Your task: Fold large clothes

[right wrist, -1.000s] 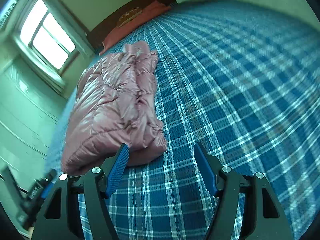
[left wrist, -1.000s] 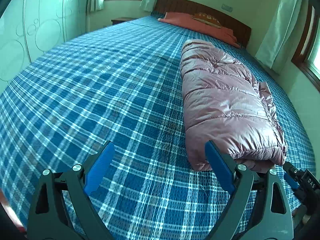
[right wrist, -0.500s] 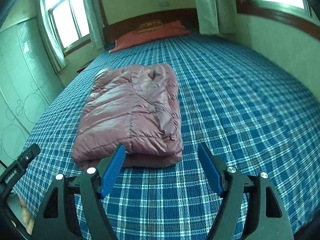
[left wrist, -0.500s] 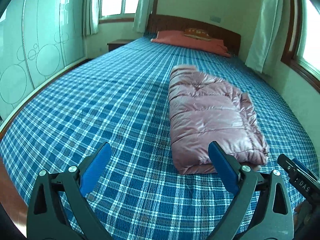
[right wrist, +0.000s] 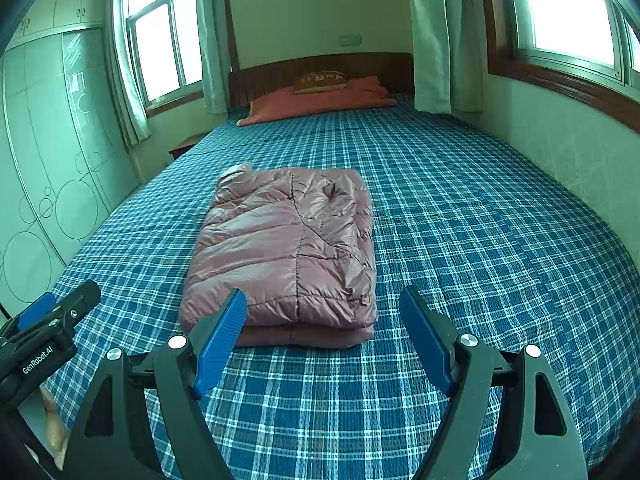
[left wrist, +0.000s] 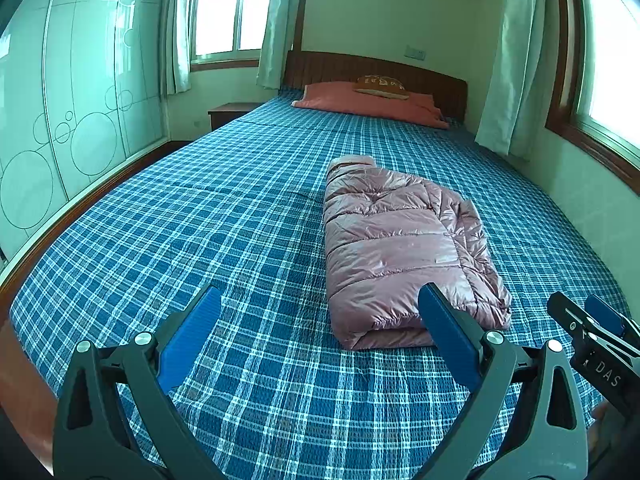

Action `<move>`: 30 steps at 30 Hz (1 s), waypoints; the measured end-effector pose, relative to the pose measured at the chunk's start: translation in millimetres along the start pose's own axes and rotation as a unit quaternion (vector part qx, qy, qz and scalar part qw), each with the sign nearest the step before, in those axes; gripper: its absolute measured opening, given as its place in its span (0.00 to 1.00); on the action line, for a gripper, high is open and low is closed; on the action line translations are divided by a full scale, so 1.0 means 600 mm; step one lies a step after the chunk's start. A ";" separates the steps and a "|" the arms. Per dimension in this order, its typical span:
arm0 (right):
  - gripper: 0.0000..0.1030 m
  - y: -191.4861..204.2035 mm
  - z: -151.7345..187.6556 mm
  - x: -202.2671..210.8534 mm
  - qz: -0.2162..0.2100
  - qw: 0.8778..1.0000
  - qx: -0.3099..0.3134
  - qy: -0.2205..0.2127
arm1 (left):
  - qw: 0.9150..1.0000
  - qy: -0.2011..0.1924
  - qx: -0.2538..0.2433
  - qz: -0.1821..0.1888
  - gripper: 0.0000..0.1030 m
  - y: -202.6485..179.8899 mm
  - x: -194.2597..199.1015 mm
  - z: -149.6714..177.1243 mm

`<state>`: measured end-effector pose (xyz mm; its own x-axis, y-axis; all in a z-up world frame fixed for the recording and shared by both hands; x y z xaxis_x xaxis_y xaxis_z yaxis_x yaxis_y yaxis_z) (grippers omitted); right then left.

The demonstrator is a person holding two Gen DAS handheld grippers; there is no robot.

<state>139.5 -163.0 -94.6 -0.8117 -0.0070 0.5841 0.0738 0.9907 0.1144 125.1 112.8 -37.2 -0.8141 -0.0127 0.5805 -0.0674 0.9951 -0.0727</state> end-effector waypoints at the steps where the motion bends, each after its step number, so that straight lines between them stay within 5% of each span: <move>1: 0.75 0.002 0.000 0.003 -0.001 1.000 0.001 -0.001 | 1.000 -0.002 -0.002 0.000 0.96 -0.001 0.003 -0.001; 30: 0.75 0.015 0.001 0.023 -0.005 1.000 0.010 -0.011 | 1.000 -0.002 -0.003 0.002 0.96 -0.010 0.018 0.007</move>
<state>128.5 -154.0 -86.1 -0.8245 -0.0147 0.5657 0.0536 0.9932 0.1038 114.5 106.3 -33.7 -0.8170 -0.0094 0.5765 -0.0608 0.9957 -0.0699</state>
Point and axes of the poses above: each gripper's, at about its wrist camera, not at the fingertips, and x roughly against the way its jaws point, y to its left, z to its underside, the point moved 8 cm from there along -x, roughly the way its jaws point
